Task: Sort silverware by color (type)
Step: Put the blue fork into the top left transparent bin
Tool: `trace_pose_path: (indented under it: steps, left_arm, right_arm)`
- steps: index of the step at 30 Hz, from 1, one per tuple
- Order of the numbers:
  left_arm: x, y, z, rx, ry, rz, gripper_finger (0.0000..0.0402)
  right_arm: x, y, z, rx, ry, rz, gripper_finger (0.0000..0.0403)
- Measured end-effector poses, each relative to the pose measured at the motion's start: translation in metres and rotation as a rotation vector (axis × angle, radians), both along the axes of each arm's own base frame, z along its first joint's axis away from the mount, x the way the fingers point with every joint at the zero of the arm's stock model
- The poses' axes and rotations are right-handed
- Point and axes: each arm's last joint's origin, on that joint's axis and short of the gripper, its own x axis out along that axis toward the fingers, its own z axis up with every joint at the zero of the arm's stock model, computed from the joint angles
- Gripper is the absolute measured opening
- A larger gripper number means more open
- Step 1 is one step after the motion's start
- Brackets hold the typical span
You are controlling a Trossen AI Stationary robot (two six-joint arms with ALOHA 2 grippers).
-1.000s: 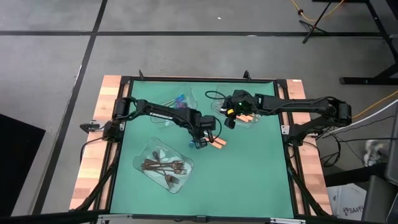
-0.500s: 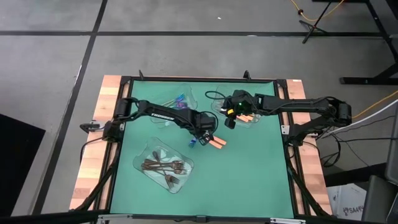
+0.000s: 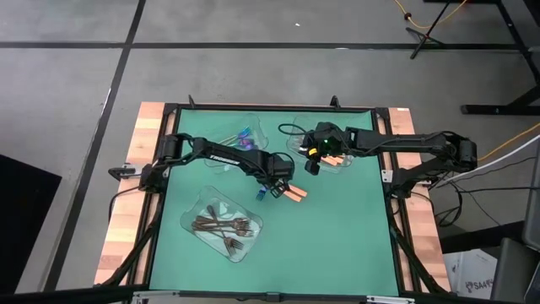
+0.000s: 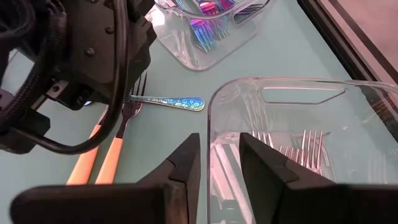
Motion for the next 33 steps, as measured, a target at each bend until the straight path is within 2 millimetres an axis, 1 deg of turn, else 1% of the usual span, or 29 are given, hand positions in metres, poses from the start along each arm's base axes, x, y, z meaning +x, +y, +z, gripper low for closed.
trace_pose_path:
  steps: [2, 12, 15, 25, 33]
  left_arm:
    - [0.0011, -0.0001, -0.0026, 0.001, 0.000, 0.000, 0.0085]
    - [0.0014, 0.0012, -0.0030, -0.010, -0.002, 0.002, 0.0083]
    - [0.0004, 0.0016, -0.0057, -0.014, -0.005, 0.002, 0.0072]
    - [-0.0034, 0.0016, -0.0116, -0.020, 0.002, 0.006, 0.0019]
    - [-0.0013, 0.0018, -0.0112, -0.018, -0.023, 0.005, 0.0010]
  right_arm:
    - [0.0000, 0.0000, 0.0000, 0.000, 0.000, 0.000, 0.0099]
    - [0.0000, 0.0000, 0.0000, 0.000, 0.000, 0.000, 0.0099]
    - [0.0000, 0.0001, 0.0000, 0.000, 0.000, 0.001, 0.0099]
    - [0.0000, 0.0000, 0.0000, 0.000, 0.000, 0.000, 0.0099]
    - [0.0000, 0.0000, 0.0000, 0.000, 0.000, 0.000, 0.0099]
